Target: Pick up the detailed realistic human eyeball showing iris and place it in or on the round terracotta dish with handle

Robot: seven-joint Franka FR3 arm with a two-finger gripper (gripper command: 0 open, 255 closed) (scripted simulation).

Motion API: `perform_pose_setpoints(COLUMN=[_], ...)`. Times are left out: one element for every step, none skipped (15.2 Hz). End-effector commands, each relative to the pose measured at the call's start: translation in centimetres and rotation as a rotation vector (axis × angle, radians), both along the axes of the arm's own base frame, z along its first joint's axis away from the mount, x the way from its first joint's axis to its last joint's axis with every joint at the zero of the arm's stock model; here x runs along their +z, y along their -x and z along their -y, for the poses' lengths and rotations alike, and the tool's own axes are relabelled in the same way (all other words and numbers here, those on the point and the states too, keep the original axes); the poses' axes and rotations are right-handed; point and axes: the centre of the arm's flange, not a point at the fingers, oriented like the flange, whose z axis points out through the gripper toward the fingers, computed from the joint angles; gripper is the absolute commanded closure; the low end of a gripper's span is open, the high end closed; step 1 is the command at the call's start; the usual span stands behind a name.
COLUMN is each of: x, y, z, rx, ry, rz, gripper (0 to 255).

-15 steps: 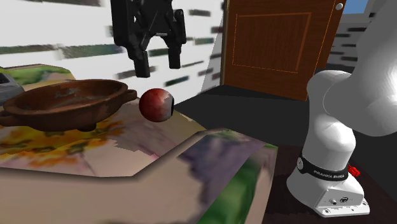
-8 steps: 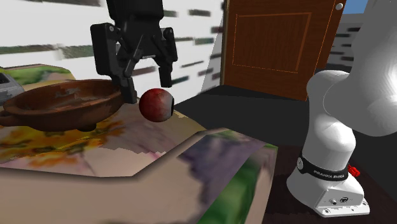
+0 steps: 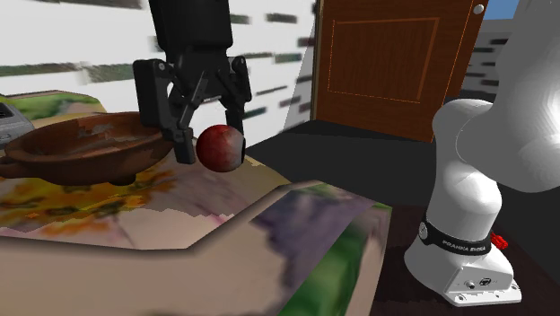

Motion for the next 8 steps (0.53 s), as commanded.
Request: perform_pose_setpoints(x=[-0.02,-0.01,-0.01,-0.01,-0.01,-0.01,-0.01,-0.01], y=[0.00,0.00,0.00,0.00,0.00,0.00,0.00,0.00], z=[0.00,0.00,0.00,0.00,0.00,0.00,0.00,0.00], rx=[0.000,0.000,0.000,0.000,0.000,0.000,0.000,0.000], ry=[0.000,0.000,0.000,0.000,0.000,0.000,0.000,0.000], rz=[0.000,0.000,0.000,0.000,0.000,0.000,0.000,0.000], gripper=[0,0,255,255,255,255,255,255])
